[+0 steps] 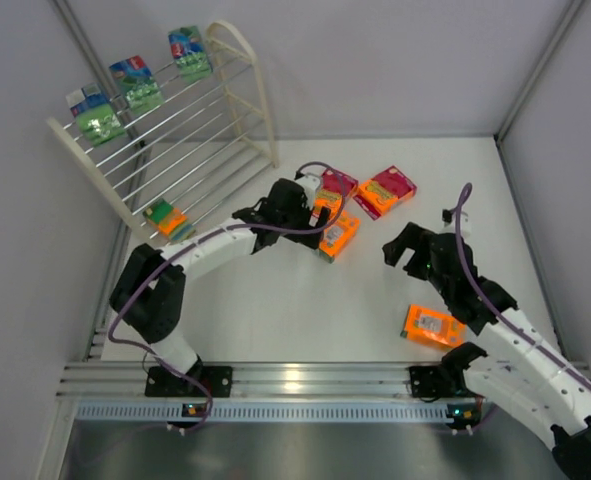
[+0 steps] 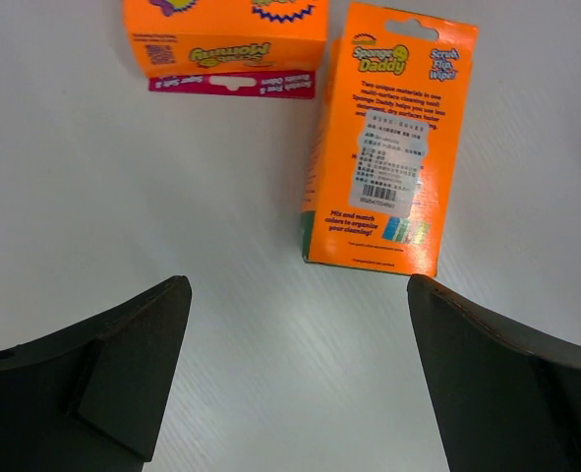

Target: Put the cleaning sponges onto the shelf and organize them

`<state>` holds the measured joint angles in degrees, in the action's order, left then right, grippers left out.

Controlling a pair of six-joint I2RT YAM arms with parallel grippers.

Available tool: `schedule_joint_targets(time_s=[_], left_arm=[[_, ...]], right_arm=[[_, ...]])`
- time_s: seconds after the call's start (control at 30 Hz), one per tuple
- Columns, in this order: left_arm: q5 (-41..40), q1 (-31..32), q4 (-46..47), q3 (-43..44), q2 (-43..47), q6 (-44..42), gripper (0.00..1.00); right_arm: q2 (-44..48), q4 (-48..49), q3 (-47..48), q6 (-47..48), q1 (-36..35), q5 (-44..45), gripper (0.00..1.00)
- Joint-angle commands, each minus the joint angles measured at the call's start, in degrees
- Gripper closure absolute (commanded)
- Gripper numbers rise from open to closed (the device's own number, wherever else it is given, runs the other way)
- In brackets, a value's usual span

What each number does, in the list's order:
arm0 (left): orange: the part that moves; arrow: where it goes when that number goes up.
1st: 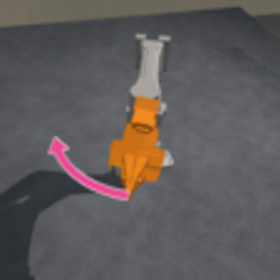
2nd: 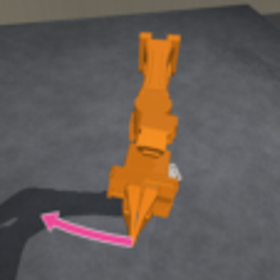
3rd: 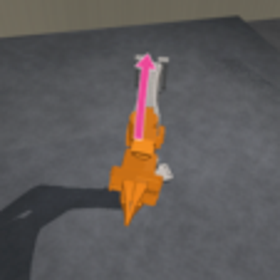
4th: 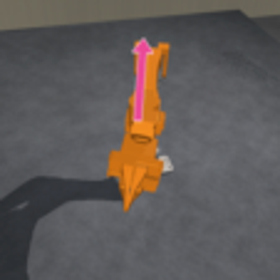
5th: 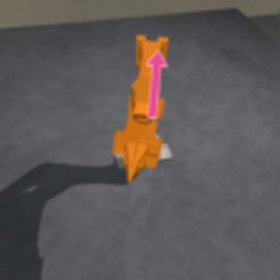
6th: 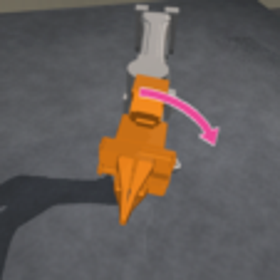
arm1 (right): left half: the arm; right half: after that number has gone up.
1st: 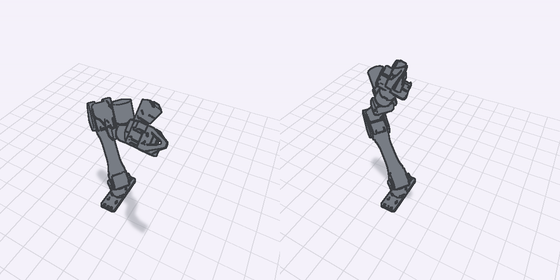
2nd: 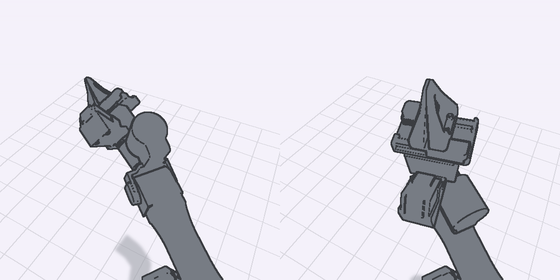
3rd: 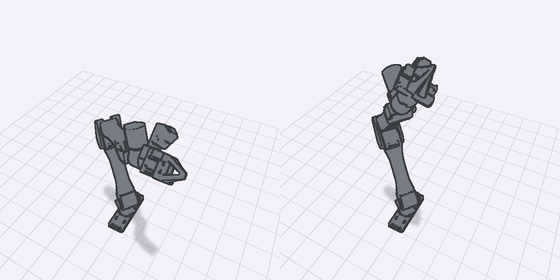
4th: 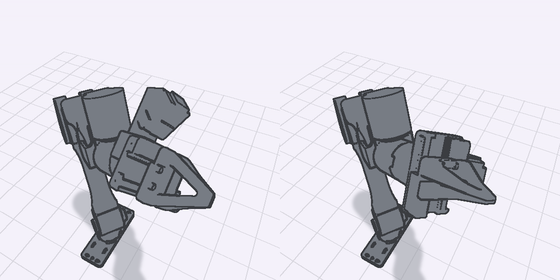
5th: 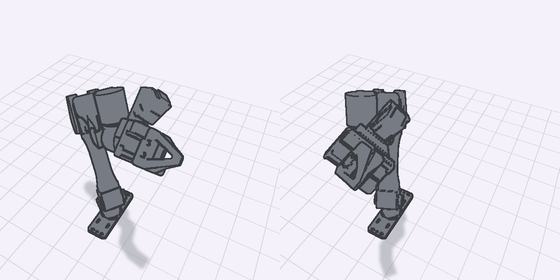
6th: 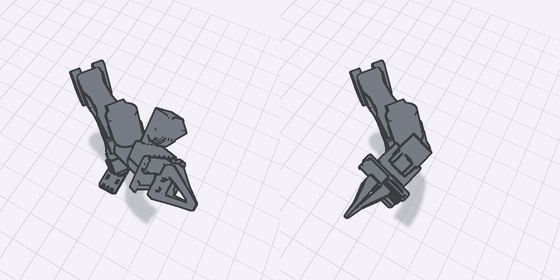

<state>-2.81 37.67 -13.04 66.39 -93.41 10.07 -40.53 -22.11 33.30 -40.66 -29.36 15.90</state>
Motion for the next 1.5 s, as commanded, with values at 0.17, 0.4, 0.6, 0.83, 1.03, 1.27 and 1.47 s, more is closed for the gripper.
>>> schedule_joint_targets(time_s=[0.17,0.4,0.6,0.83,1.03,1.27,1.47], left_arm=[[10.5,0.4,4.1,9.0,-9.8,-7.5,0.02],[6.1,2.9,4.1,11.8,-15.2,-8.1,0.02],[5.4,4.2,4.1,12.4,-17.7,-7.3,0.02],[4.7,5.0,4.1,15.0,-21.1,-7.3,0.02],[3.4,5.1,3.9,16.9,-24.6,-6.6,0.02],[5.5,5.1,4.1,16.5,-24.5,-6.4,0.16],[7.8,5.0,7.1,12.3,-17.5,-4.5,0.26]], right_arm=[[-3.8,1.7,7.0,0.3,1.6,-3.8,0.01],[-4.9,0.3,3.7,-4.7,4.2,-5.7,0.0],[-4.6,3.6,-0.6,-5.1,10.1,-13.9,0.01],[-3.1,3.6,-3.1,-4.8,12.6,-15.4,0.01],[-3.0,3.6,-3.9,-5.0,12.6,-15.3,0.01],[-5.9,7.4,-4.2,-5.4,12.7,-15.6,0.01],[-10.9,12.5,-3.5,-3.9,12.7,-21.2,0.01]])
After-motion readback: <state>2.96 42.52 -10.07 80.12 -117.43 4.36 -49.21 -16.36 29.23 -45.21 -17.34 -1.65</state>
